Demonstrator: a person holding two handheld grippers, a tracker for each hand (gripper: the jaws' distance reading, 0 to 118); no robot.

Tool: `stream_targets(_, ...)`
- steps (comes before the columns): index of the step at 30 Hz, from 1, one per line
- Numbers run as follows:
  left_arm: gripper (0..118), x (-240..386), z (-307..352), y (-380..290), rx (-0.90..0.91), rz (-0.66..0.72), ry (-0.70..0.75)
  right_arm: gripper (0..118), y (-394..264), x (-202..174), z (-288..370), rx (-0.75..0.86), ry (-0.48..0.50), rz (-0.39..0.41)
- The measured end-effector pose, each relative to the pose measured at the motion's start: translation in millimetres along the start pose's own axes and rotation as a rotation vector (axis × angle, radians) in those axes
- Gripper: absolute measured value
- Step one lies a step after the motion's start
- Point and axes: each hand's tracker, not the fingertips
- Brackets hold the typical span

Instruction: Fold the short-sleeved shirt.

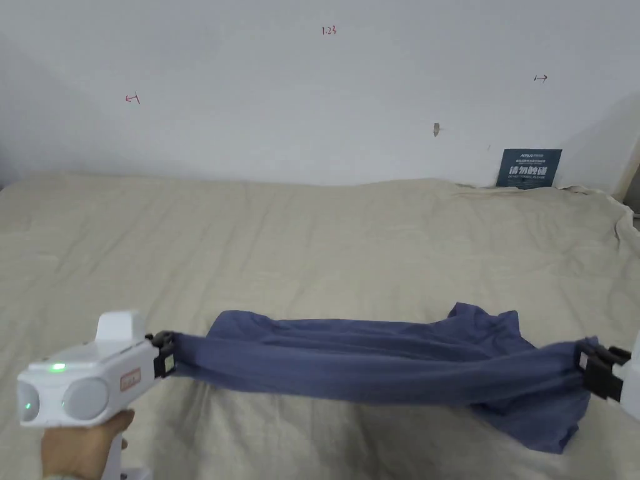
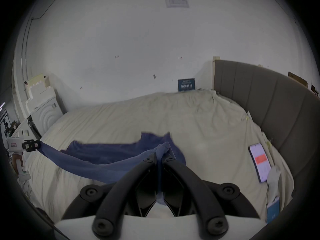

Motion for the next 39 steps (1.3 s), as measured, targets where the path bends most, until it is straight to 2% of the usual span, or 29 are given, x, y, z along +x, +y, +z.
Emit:
stream_targets(4,0,-26,20,-53,-0.065,0.047,0.025,2,-41,-2,42,-0.027,0.016,-0.049)
stream_targets(12,0,-49,89,-141,-0.129,0.156,0.051,2,-114,-5,119,-0.083,0.016,-0.023)
stream_targets(21,0,-45,133,-211,-0.202,0.105,0.06,2,-171,5,168,-0.132,-0.011,-0.06)
stream_targets(28,0,-38,120,-229,-0.257,0.03,0.078,2,-204,9,151,-0.254,-0.089,-0.135)
stream_targets(36,1,-29,100,-236,-0.328,0.021,0.128,2,-233,16,109,-0.379,-0.158,-0.181)
stream_targets(37,3,-28,100,-235,-0.33,0.018,0.135,2,-234,16,107,-0.394,-0.163,-0.18)
stream_targets(39,16,-25,100,-233,-0.34,0.011,0.141,4,-235,14,108,-0.409,-0.163,-0.175)
